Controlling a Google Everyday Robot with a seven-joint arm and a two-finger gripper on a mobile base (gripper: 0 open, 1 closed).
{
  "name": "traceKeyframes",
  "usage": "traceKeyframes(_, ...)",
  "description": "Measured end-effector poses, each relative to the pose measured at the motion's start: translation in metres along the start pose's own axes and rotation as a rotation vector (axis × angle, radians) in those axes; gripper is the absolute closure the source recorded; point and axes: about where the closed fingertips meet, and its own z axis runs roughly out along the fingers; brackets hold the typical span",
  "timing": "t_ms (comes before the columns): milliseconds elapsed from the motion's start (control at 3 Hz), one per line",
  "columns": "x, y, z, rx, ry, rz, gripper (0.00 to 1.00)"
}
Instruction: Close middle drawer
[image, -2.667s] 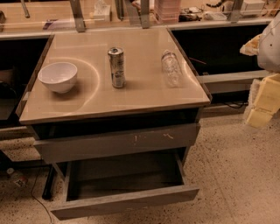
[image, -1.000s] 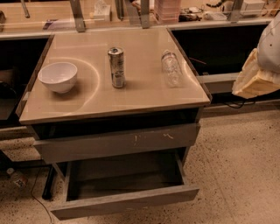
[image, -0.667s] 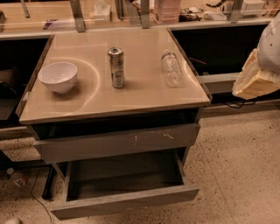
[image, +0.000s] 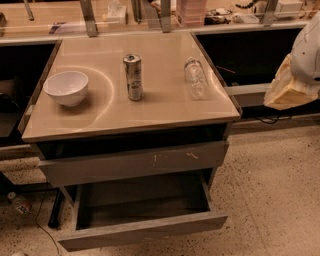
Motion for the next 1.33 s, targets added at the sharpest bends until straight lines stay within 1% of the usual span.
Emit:
traceKeyframes(333,-0.008,0.024,0.036,-0.03,0.003,0.023,1.0)
traceKeyframes(667,-0.01,0.07,0.103,-0.134,0.007,0.033,1.0)
traceKeyframes(1000,-0.005,0.112,0.179,-0.251,0.045,0.052,1.0)
traceKeyframes(1333,-0.001,0.119,0.184,-0.265,0.055,0.056,1.0)
